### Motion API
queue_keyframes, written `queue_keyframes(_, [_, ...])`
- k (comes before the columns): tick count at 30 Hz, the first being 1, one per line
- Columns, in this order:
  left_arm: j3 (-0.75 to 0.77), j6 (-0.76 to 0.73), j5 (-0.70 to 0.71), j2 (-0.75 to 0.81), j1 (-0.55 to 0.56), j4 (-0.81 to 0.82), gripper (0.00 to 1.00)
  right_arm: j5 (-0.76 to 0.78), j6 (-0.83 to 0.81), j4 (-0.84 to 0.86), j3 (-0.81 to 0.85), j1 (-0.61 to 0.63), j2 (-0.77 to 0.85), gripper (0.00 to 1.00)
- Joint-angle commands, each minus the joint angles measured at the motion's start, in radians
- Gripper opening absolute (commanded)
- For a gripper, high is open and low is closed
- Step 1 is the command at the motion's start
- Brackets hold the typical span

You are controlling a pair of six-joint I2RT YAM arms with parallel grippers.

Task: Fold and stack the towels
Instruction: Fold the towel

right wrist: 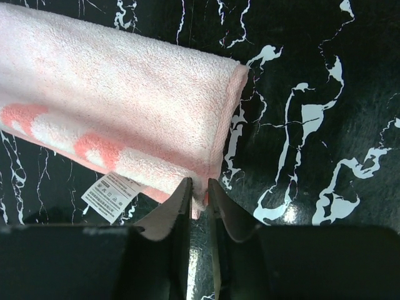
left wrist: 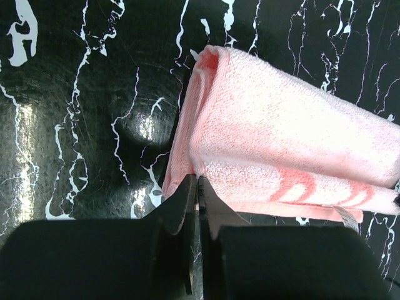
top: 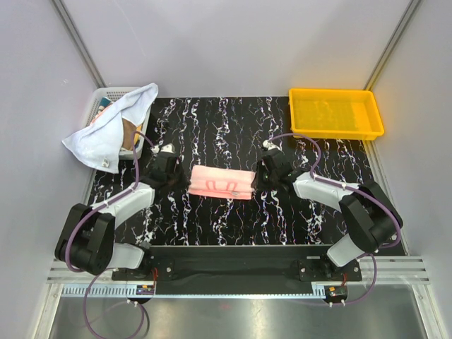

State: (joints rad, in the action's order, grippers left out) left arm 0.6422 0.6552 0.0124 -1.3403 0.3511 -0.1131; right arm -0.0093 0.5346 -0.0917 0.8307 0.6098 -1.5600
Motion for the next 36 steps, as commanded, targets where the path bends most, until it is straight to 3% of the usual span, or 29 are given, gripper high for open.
queue_keyframes(1, [-0.026,-0.002,0.035,0.041,0.003,0.03,0.13,0.029,0.01,0.024,-0.008,0.011,0.037,0.23])
queue_keyframes(3, [-0.036,0.0,0.037,0.067,0.006,0.027,0.19,0.026,0.008,0.014,-0.008,0.011,0.046,0.33])
queue_keyframes(7, [-0.021,-0.009,0.052,0.122,0.009,-0.025,0.31,0.025,0.008,-0.02,0.005,0.01,0.086,0.37])
queue_keyframes(13, [0.06,-0.028,0.063,0.161,0.038,-0.085,0.33,0.043,0.011,-0.08,0.061,0.013,0.095,0.33])
queue_keyframes(21, [0.188,-0.057,0.015,-0.058,0.106,-0.088,0.32,0.031,0.041,-0.062,0.091,0.05,0.015,0.31])
queue_keyframes(36, [0.099,0.012,0.052,-0.184,0.115,-0.022,0.31,-0.009,0.096,0.035,-0.025,0.116,-0.077,0.29])
